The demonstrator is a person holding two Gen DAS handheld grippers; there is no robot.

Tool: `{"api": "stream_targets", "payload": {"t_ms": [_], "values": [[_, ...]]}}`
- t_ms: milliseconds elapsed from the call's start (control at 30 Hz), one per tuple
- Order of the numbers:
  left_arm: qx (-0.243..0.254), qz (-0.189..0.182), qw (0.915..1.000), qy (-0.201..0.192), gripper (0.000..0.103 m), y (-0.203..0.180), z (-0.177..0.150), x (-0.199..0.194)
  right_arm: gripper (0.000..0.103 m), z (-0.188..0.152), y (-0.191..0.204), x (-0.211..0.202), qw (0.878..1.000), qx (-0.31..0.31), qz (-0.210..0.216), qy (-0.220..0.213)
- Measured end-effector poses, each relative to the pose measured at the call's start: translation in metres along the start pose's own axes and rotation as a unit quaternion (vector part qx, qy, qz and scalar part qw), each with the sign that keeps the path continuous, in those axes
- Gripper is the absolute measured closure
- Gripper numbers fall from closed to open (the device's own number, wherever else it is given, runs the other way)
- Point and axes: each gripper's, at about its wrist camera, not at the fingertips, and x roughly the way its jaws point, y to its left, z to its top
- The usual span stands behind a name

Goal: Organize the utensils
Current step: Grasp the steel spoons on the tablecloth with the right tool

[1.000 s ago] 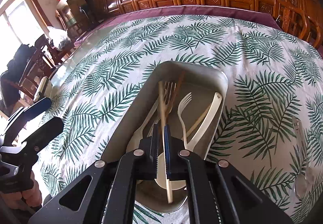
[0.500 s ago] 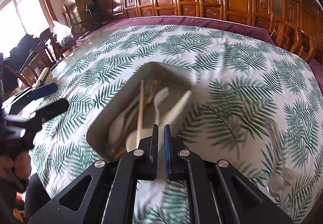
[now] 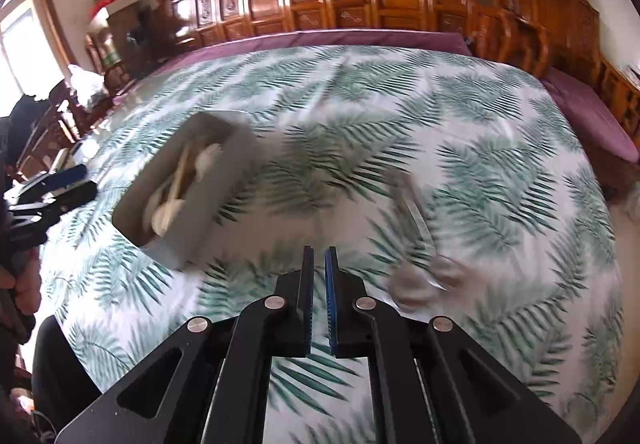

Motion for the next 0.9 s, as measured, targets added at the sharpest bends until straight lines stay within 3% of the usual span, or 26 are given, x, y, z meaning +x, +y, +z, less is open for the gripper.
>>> {"api": "stream_targets", "payload": {"t_ms": [100, 200, 300, 600, 900], "values": [[0.010, -0.003, 0.9999, -0.001, 0.022, -0.016, 0.004, -0.003, 0.095, 0.000, -0.023, -0.007, 1.000, 0.003, -0.014, 0.008], [0.020, -0.015, 0.9997, 0.003, 0.022, -0.036, 0.009, -0.002, 0.085, 0.001, -0.040, -0.010, 1.000, 0.001, -0.028, 0.010], [0.025, -0.031, 0.9992, 0.008, 0.022, -0.055, 0.011, 0.002, 0.083, 0.003, -0.054, -0.006, 0.999, -0.004, -0.032, 0.020], [0.012, -0.070, 0.9966, 0.043, 0.022, -0.091, -0.002, 0.037, 0.083, 0.015, -0.068, 0.051, 0.997, -0.030, -0.025, 0.067], [0.030, -0.082, 0.9943, 0.062, 0.022, -0.117, -0.001, 0.061, 0.083, 0.023, -0.070, 0.098, 0.989, -0.076, -0.042, 0.118]]}}
